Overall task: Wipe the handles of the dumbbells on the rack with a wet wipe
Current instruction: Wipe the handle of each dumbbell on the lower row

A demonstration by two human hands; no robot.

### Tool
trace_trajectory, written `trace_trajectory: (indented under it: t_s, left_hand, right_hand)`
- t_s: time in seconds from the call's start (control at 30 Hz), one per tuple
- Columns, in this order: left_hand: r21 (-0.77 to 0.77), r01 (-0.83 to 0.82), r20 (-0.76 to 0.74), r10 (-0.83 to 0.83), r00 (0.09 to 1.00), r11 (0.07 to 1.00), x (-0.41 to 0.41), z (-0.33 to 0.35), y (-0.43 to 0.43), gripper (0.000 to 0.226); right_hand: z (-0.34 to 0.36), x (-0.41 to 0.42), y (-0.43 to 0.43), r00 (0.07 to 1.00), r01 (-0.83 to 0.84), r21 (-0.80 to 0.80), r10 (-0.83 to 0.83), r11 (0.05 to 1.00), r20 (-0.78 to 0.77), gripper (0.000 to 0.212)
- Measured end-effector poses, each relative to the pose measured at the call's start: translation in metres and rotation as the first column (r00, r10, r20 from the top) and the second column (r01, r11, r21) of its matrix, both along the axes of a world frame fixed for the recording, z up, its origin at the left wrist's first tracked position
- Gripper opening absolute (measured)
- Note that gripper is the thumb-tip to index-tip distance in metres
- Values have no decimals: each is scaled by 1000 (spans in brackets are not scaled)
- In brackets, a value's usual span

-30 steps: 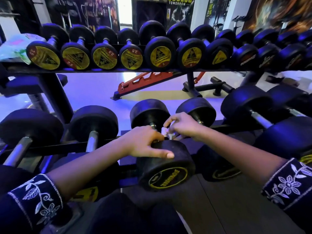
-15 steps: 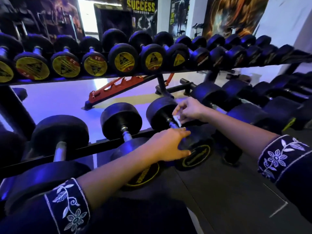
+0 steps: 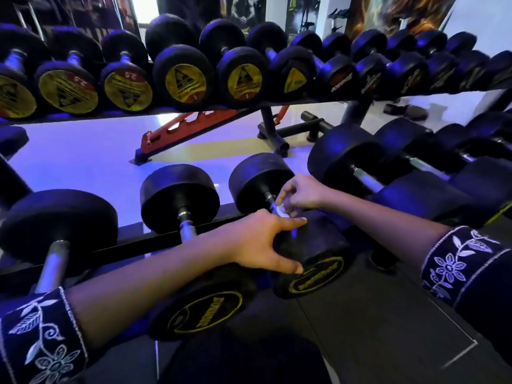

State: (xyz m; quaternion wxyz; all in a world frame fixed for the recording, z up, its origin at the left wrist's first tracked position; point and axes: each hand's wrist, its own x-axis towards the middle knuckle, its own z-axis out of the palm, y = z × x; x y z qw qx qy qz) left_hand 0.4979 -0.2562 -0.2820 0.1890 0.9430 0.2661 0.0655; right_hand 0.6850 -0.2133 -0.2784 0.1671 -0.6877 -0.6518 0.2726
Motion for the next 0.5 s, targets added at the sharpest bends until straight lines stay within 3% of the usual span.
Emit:
trace_trajectory:
  t_s: [0.17, 0.4, 0.5]
  left_hand:
    - [164, -12, -86, 26, 996, 986, 11, -5, -14, 95]
    - [318, -4, -160, 58, 985, 948, 21, -3, -7, 98]
    - [376, 11, -116, 35, 993, 926, 22, -2, -5, 96]
  right_hand:
    - [-2, 3, 2, 994, -78, 35, 75, 996, 80, 11]
    - [-14, 7, 3, 962, -155, 209, 100, 965, 254, 15]
    - [-17, 7, 18, 960, -172, 241, 107, 955, 260, 15]
